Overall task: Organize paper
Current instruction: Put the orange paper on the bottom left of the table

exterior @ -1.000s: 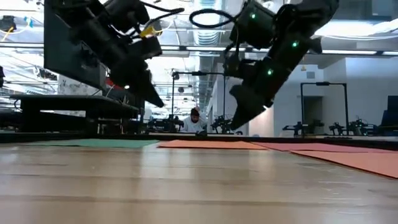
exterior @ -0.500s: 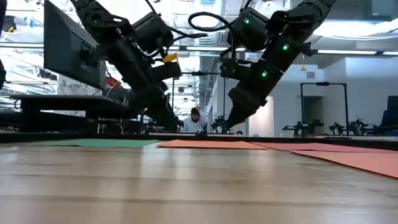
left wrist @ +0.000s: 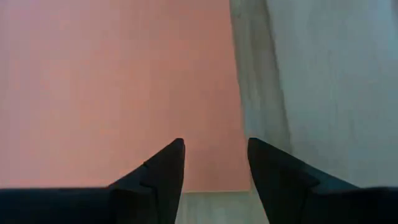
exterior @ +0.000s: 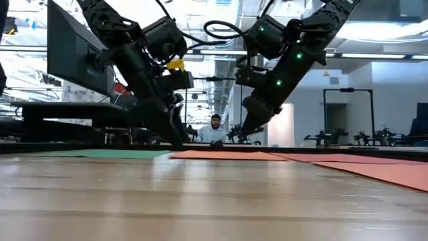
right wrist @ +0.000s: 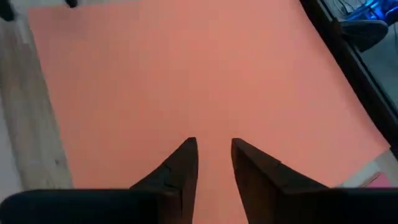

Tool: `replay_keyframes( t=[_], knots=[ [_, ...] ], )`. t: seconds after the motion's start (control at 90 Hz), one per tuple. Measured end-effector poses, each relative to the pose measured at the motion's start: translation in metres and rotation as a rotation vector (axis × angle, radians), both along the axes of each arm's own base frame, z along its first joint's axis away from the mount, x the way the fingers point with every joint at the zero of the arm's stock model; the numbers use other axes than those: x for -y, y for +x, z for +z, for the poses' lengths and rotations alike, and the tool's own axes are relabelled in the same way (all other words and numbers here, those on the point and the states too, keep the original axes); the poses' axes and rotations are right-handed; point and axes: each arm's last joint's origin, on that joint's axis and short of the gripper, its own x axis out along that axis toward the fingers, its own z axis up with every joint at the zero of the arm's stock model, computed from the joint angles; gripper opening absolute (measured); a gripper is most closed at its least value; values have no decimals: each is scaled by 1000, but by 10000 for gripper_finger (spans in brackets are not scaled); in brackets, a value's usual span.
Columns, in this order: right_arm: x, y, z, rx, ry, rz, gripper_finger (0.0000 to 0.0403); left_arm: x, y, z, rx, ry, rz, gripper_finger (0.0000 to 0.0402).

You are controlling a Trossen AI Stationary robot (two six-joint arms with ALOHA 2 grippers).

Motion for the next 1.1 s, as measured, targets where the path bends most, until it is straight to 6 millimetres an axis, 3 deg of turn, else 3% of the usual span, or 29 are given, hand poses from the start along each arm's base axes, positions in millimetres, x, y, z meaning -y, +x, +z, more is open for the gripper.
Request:
replay_keyframes(
  t=[0.389,0.578,1.1],
  knots=[
    [5,1,2,28,-2,-15,89,0,5,-3,39,-30,2,160],
    [5,2,2,35,-3,-15,89,0,7,-18,-6,-38,3,160],
    [5,1,2,32,-2,-15,89,-9,7,-18,-9,10,59,160]
  ],
)
